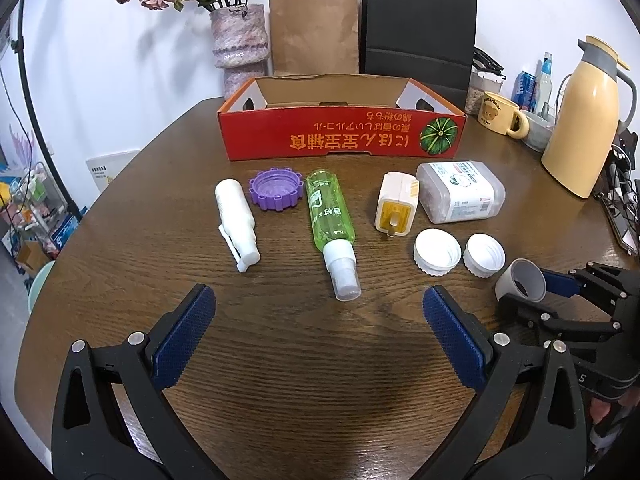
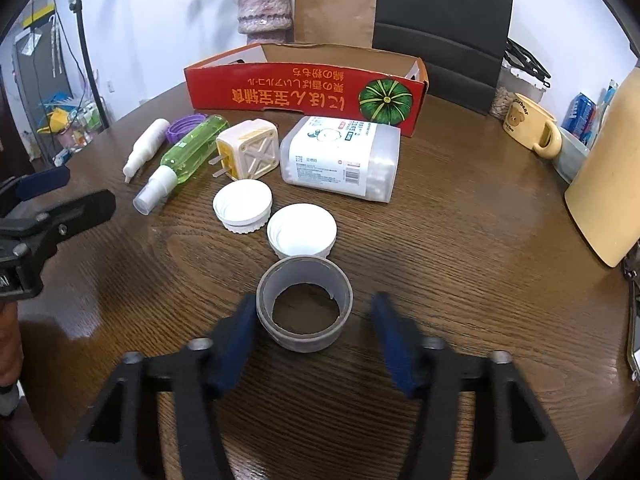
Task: Organize rigid objects
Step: 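Grasp the clear ring with the right tool while the left tool grasps the green spray bottle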
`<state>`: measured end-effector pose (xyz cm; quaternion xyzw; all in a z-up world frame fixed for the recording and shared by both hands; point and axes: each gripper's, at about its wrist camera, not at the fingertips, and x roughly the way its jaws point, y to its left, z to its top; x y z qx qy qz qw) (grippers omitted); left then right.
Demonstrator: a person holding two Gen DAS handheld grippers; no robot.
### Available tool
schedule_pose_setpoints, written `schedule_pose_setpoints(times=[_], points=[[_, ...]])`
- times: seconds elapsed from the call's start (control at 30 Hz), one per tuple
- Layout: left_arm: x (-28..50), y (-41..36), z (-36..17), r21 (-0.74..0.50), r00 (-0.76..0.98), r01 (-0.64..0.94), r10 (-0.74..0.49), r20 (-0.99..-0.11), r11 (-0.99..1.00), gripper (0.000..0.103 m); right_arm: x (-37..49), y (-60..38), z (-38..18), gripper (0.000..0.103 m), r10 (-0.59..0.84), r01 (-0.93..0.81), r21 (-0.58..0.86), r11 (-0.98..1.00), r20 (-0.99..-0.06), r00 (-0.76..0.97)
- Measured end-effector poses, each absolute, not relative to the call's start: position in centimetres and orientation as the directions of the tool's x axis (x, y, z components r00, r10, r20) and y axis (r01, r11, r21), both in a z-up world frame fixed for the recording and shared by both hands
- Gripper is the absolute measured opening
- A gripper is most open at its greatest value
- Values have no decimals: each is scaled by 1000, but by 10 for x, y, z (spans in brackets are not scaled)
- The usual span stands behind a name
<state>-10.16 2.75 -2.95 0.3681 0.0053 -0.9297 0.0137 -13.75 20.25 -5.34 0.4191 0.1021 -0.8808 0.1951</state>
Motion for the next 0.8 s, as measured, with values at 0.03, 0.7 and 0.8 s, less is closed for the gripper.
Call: schedule_pose_setpoints(times=[0.03,0.7,0.8], points=[[-102,28,-30,0,-728,29,-21,-686,-1000,103,-137,202,-53,48,-259,430,-16,-903,-777,-574],[-113,24,-33,-11,-699,39,-20,-715,-999,103,-141,191,-30,47,-284,421,-22,-907,-707,-648],[-118,23,-31,-6,-696,42,-25,-717,-999,103,-146,189,-24,47,-287,417,-20,-909,-695,-660]])
